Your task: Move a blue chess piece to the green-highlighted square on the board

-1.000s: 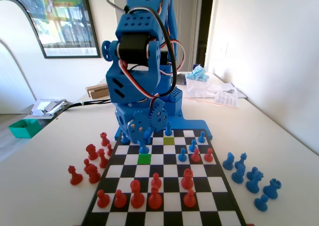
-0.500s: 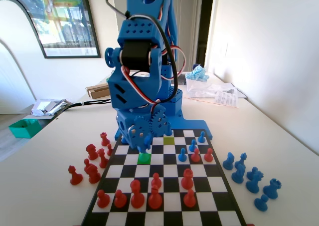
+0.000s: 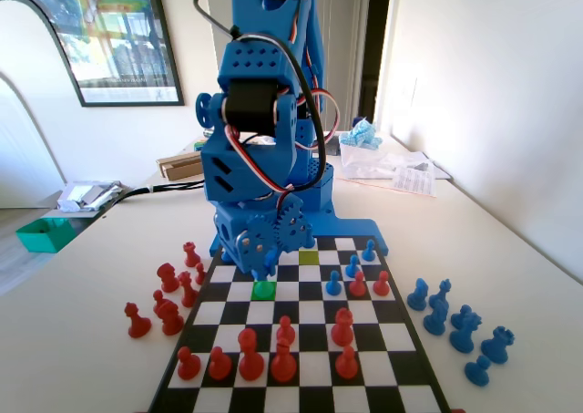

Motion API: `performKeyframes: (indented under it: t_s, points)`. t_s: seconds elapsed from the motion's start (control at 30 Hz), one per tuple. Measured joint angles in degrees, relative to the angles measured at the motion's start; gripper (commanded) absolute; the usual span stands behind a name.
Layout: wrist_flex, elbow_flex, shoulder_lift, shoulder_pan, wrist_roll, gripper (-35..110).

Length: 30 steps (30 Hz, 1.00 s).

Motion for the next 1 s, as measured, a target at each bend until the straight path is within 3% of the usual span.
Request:
performKeyframes:
  t_s: [0.5, 1.0]
  points:
    - [1.85, 0.0, 0.09, 0.0, -2.02, 17]
    - [24.52, -10.63, 12.66, -5.8, 4.83, 15]
